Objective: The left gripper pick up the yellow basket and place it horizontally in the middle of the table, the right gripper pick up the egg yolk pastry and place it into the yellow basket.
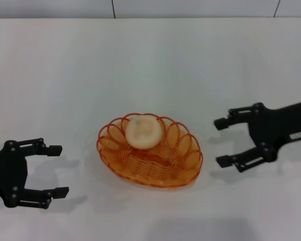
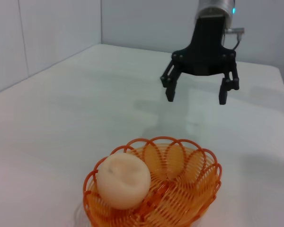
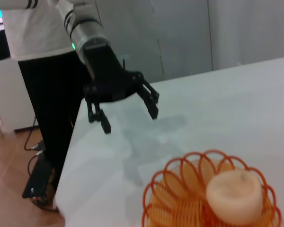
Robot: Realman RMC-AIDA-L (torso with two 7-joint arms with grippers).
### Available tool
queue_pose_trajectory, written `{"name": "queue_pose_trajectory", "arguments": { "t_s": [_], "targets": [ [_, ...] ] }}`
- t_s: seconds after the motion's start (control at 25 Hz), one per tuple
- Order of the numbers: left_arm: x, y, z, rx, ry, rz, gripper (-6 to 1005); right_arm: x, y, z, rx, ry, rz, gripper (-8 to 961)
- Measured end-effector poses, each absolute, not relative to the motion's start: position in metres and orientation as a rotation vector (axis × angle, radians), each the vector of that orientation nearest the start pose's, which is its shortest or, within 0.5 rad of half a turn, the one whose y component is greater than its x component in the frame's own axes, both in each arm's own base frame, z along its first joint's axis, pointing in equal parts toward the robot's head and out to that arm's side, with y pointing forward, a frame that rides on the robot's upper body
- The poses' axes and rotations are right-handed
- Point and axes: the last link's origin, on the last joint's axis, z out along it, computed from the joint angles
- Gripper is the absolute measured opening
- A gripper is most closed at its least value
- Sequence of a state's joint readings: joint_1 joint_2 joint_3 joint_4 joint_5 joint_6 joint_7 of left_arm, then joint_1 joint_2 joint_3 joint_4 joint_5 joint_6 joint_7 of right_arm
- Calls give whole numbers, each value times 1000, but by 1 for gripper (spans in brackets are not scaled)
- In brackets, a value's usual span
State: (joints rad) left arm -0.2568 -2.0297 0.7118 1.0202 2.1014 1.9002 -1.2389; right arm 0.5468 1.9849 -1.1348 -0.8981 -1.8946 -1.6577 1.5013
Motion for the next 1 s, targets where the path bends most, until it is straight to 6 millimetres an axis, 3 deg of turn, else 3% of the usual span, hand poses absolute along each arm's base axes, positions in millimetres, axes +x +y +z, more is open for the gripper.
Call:
{"name": "queue_pose_trajectory", "arguments": {
  "t_s": [0.36,1.0],
  "targets": [
    [-305,246,71,-2911,-320,-469,876,236,322,20,-3091,251,401,874],
    [-293,265,70,-2947,-340,-502,872,250,320,35,-3052,253,456,874]
  ]
}}
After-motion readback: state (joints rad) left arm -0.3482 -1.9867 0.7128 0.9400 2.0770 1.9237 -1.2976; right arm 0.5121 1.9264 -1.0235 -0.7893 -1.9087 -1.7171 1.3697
